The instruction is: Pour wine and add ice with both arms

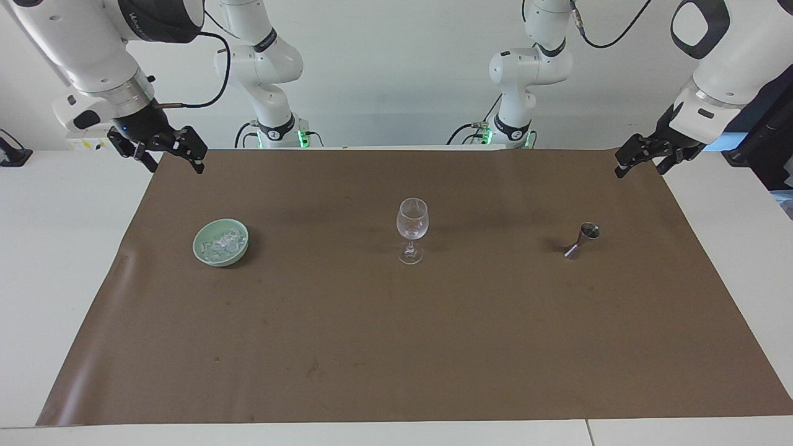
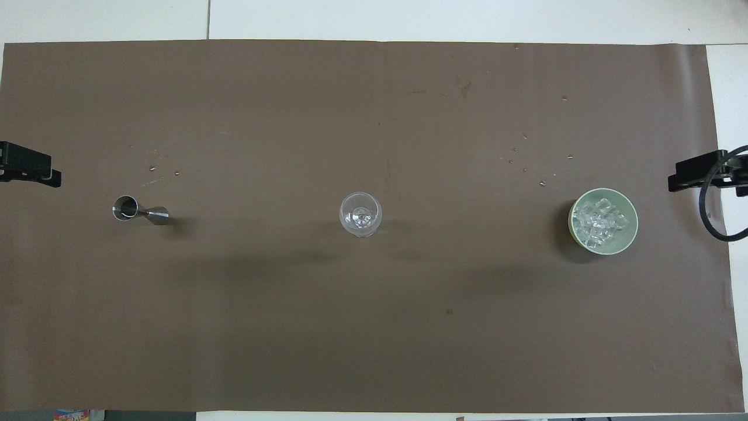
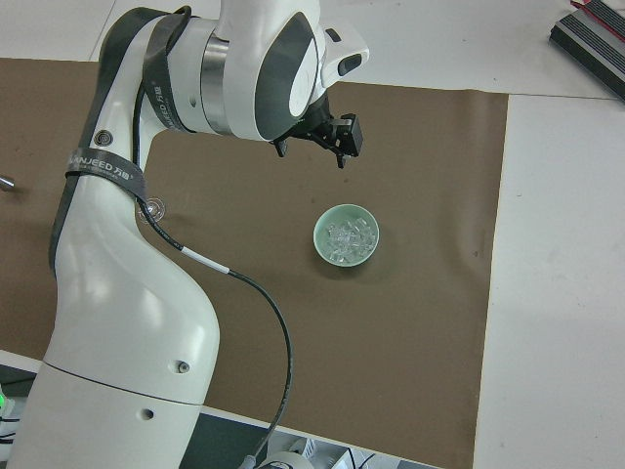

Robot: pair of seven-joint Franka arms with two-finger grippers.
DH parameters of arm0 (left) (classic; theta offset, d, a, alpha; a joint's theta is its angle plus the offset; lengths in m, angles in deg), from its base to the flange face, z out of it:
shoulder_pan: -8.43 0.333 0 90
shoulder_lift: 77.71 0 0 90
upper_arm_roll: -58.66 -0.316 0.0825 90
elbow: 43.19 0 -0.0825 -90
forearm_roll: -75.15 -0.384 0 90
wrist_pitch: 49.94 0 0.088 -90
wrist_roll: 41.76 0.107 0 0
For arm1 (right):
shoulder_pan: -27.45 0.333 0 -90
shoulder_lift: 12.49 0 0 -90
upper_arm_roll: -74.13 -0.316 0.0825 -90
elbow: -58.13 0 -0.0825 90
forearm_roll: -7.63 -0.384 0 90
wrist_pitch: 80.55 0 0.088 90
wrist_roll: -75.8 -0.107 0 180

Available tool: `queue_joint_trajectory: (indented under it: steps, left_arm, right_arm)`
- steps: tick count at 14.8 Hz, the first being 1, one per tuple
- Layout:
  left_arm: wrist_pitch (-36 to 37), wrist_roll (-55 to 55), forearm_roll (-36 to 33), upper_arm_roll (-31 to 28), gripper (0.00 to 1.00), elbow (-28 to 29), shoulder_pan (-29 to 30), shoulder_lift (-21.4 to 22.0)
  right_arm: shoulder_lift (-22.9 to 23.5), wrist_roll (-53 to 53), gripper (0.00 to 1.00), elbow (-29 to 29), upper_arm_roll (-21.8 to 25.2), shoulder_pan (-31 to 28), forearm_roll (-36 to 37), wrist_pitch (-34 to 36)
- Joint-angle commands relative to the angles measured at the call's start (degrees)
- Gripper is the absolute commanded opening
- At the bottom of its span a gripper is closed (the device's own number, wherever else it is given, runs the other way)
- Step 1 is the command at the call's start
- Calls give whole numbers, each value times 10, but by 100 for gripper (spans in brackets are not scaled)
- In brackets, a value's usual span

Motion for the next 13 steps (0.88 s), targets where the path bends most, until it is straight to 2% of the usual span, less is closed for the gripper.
queue_joint_trajectory:
  steps: [1, 7, 11, 13]
  left_arm:
    - [-9, 6, -8, -2, 100, 17, -1, 13]
    - [18, 1, -8, -1, 100, 18, -1, 17]
    - [-13, -1, 3, 0, 100, 50, 0, 22]
    - [-20, -2, 30, -2, 100, 47, 3, 4]
  right_arm:
    - [-8, 9, 100, -9, -3, -7, -9, -4]
    - [-8, 9, 100, -9, -3, -7, -8, -4]
    - [-8, 9, 100, -9, -3, -7, -8, -4]
    - [-8, 9, 100, -9, -3, -7, -8, -4]
